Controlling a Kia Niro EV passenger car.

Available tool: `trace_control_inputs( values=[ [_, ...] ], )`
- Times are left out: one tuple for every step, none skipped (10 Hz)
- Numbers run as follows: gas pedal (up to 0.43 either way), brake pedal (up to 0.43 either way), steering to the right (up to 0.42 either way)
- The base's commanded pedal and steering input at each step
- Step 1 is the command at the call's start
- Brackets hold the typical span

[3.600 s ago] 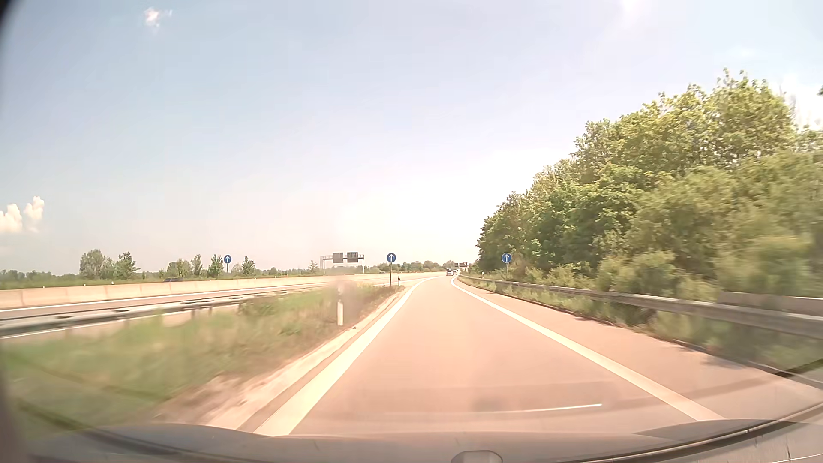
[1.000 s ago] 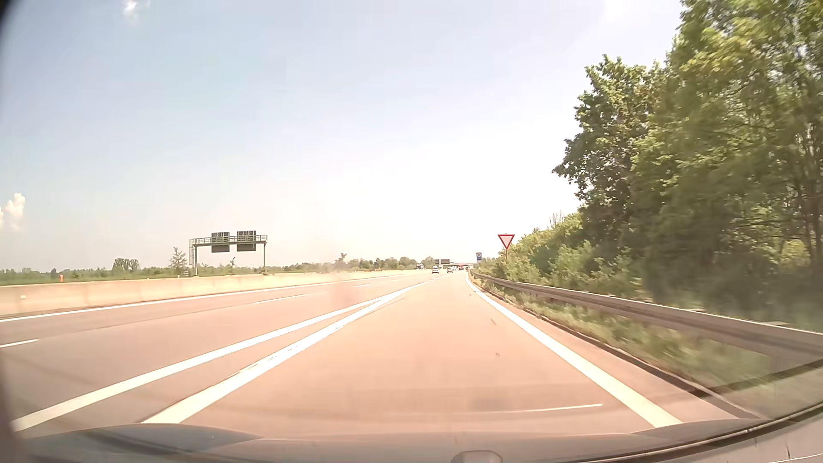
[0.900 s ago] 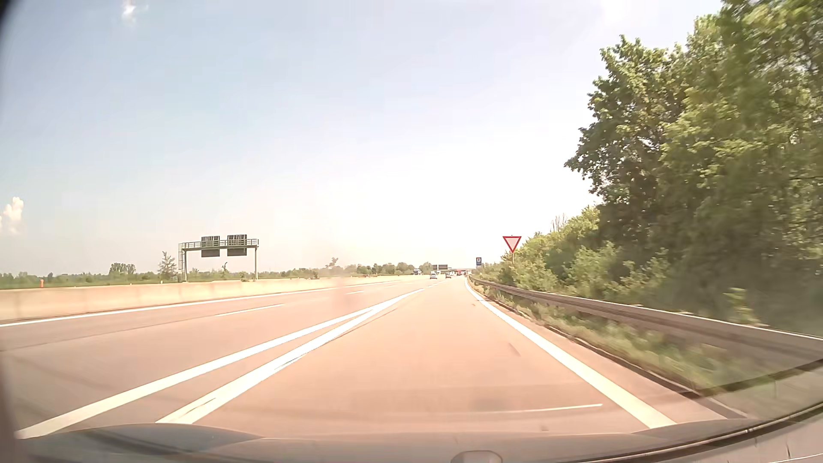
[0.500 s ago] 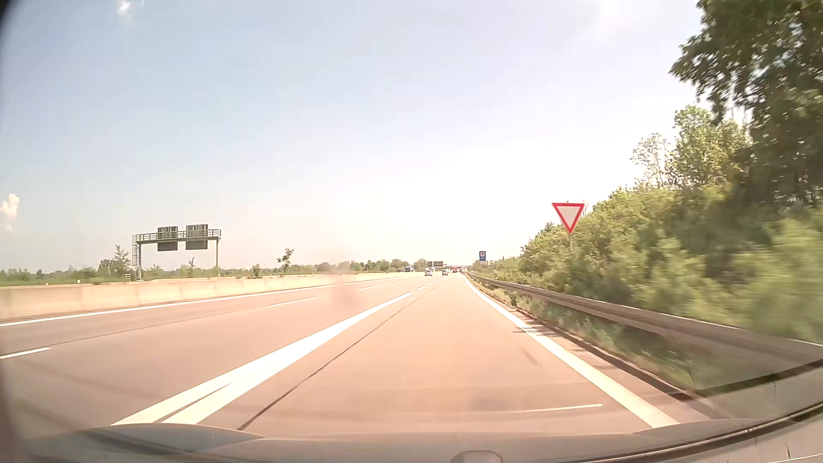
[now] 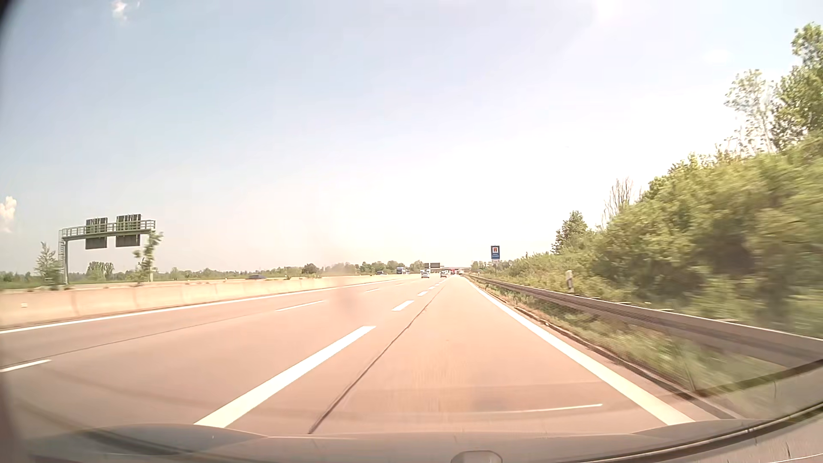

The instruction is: Follow the waypoints while adhering to traffic rules and regulations

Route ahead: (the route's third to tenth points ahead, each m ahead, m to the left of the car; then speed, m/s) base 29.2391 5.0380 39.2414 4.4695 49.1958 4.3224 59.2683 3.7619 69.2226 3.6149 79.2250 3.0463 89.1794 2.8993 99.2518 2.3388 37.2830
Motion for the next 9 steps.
trace_control_inputs(
  values=[
    [0.169, 0.0, 0.001],
    [0.169, 0.0, 0.001],
    [0.157, 0.0, 0.001],
    [0.15, 0.0, 0.0],
    [0.15, 0.0, 0.0],
    [0.138, 0.0, 0.0],
    [0.098, 0.0, 0.0],
    [0.098, 0.0, 0.0],
    [0.098, 0.0, 0.0]
  ],
)
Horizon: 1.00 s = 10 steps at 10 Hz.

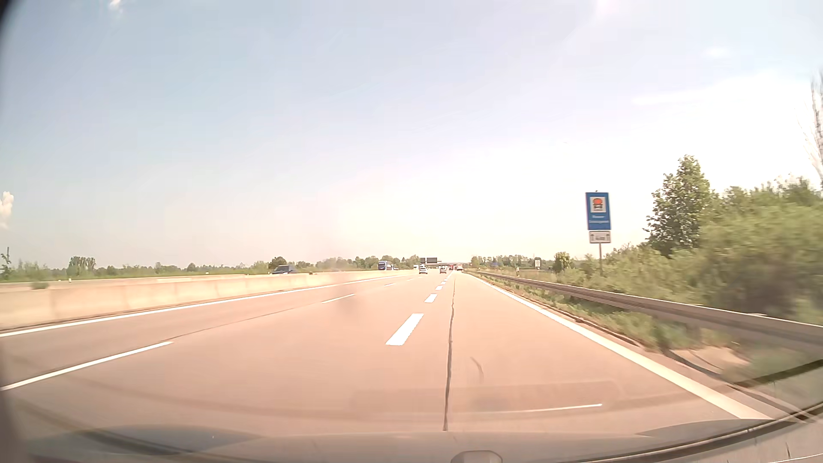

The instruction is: Follow the waypoints while adhering to traffic rules and regulations

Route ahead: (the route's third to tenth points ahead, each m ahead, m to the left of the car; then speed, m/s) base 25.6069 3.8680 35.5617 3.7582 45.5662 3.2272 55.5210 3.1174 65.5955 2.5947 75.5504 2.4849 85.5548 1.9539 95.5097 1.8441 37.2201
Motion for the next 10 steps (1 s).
trace_control_inputs(
  values=[
    [0.098, 0.0, 0.0],
    [0.098, 0.0, 0.0],
    [0.098, 0.0, 0.0],
    [0.098, 0.0, 0.0],
    [0.098, 0.0, 0.0],
    [0.098, 0.0, 0.001],
    [0.098, 0.0, 0.0],
    [0.098, 0.0, 0.0],
    [0.098, 0.0, 0.0],
    [0.098, 0.0, 0.0]
  ],
)
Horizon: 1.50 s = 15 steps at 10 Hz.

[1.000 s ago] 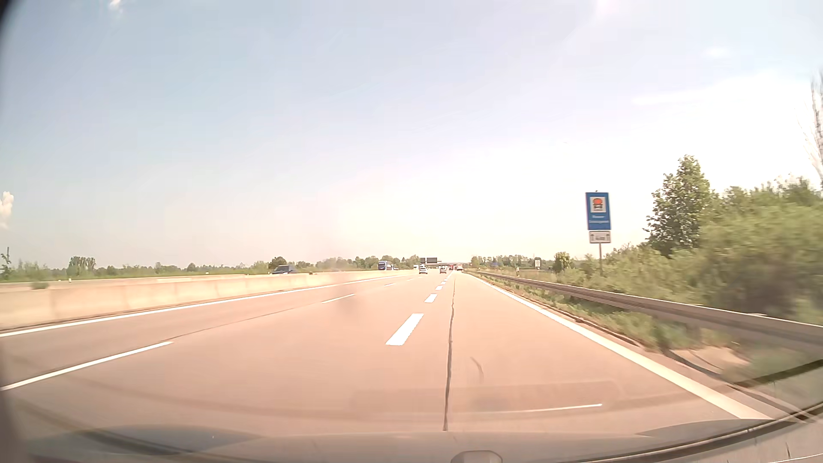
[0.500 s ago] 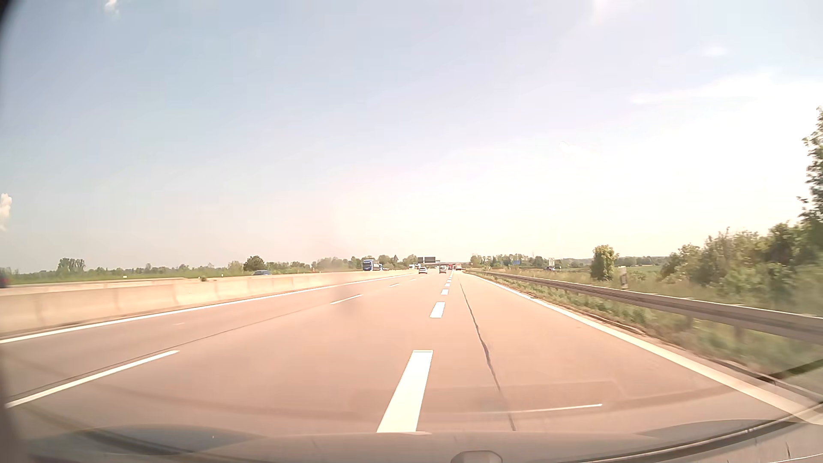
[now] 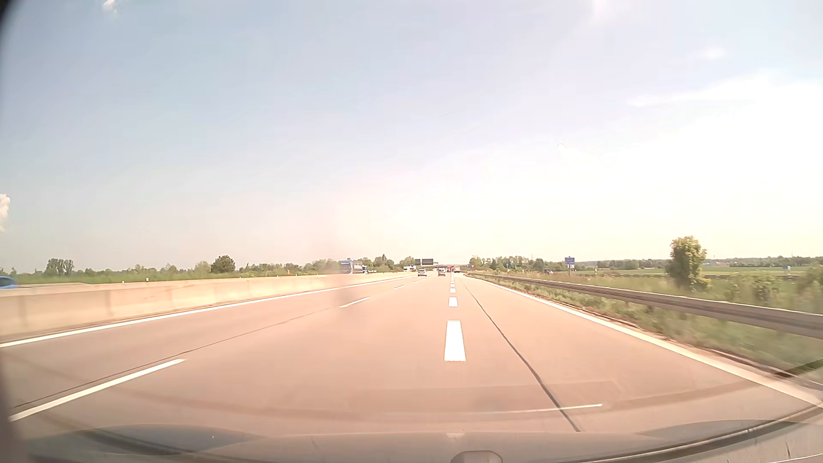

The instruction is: Follow the waypoints while adhering to traffic rules and regulations

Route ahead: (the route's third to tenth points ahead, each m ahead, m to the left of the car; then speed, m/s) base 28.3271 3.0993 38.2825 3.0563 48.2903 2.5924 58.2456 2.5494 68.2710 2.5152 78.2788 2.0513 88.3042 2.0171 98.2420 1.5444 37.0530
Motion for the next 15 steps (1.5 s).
trace_control_inputs(
  values=[
    [0.098, 0.0, 0.0],
    [0.098, 0.0, 0.0],
    [0.098, 0.0, 0.0],
    [0.098, 0.0, 0.0],
    [0.098, 0.0, 0.0],
    [0.11, 0.0, 0.0],
    [0.197, 0.0, 0.0],
    [0.287, 0.0, 0.0],
    [0.287, 0.0, 0.0],
    [0.287, 0.0, 0.0],
    [0.287, 0.0, 0.0],
    [0.287, 0.0, 0.0],
    [0.287, 0.0, 0.0],
    [0.287, 0.0, 0.0],
    [0.331, 0.0, 0.0]
  ],
)
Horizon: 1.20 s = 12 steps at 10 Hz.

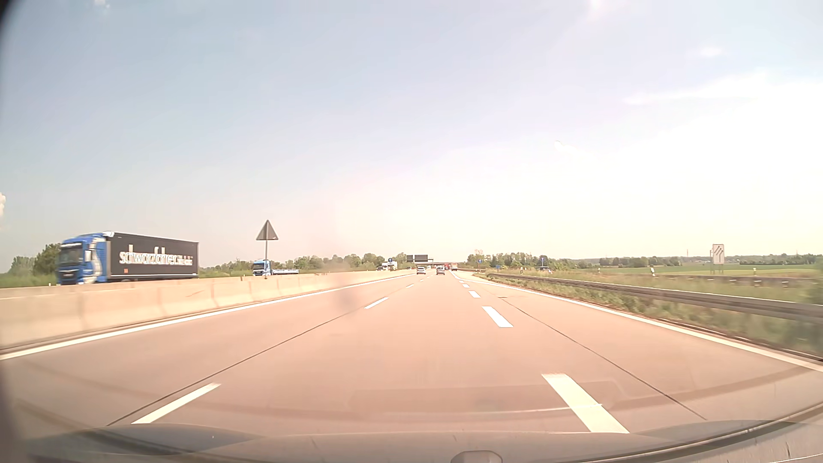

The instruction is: Follow the waypoints while adhering to traffic rules and regulations

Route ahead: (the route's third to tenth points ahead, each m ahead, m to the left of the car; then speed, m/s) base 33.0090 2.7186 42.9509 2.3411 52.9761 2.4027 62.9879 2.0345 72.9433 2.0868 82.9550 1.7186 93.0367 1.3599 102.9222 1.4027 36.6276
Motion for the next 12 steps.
trace_control_inputs(
  values=[
    [0.331, 0.0, 0.0],
    [0.339, 0.0, -0.001],
    [0.339, 0.0, -0.002],
    [0.339, 0.0, -0.002],
    [0.339, 0.0, -0.003],
    [0.339, 0.0, -0.004],
    [0.339, 0.0, -0.005],
    [0.339, 0.0, -0.004],
    [0.35, 0.0, -0.004],
    [0.35, 0.0, -0.005],
    [0.35, 0.0, -0.005],
    [0.35, 0.0, -0.005]
  ],
)
